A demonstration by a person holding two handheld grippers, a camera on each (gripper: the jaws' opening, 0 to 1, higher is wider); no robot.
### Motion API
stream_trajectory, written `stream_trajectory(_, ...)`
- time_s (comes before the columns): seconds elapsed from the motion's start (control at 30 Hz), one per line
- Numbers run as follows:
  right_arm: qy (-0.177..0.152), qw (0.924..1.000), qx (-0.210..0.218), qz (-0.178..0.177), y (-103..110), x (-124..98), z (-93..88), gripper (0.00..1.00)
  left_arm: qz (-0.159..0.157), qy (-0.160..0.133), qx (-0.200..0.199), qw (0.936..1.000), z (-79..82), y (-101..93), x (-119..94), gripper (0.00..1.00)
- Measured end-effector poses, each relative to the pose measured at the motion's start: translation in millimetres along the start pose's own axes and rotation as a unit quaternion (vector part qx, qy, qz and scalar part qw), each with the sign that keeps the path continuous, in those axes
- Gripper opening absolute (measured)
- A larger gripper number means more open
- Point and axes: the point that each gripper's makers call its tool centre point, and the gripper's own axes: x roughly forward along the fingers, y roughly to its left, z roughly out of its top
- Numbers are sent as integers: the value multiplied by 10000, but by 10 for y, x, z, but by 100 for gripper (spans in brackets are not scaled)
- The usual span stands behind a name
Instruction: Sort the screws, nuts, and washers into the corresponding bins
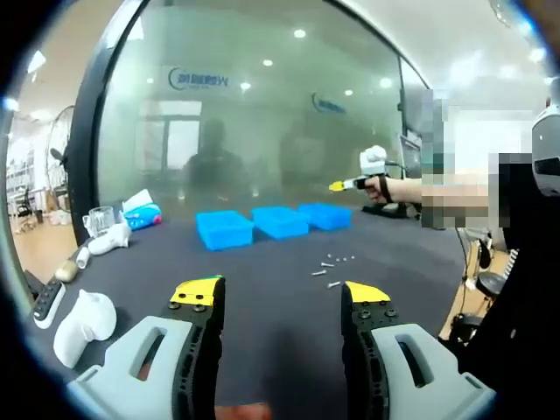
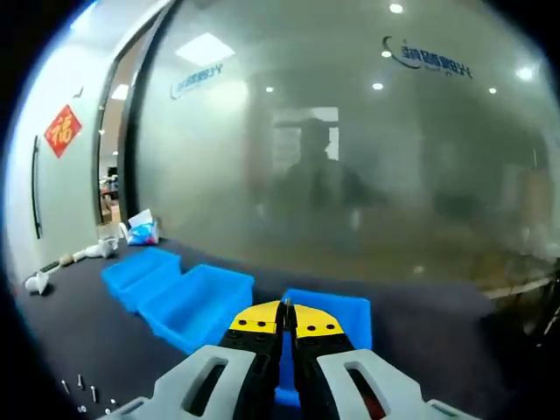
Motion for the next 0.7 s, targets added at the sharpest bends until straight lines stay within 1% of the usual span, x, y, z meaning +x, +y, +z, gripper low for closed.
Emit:
stream_trajectory(0.27,106,9999,-44,-93,-76,24,-86,1,12,4,-44,10000,-23,18,3,52)
stream_trajectory(0.57,104,9999,-92,-59,-97,52,-103,1,3,-2,-44,10000,-16,16,13,52)
stream_trajectory(0.7,114,9997,-206,-75,-103,78,-122,2,-5,-3,-42,10000,-12,7,12,52)
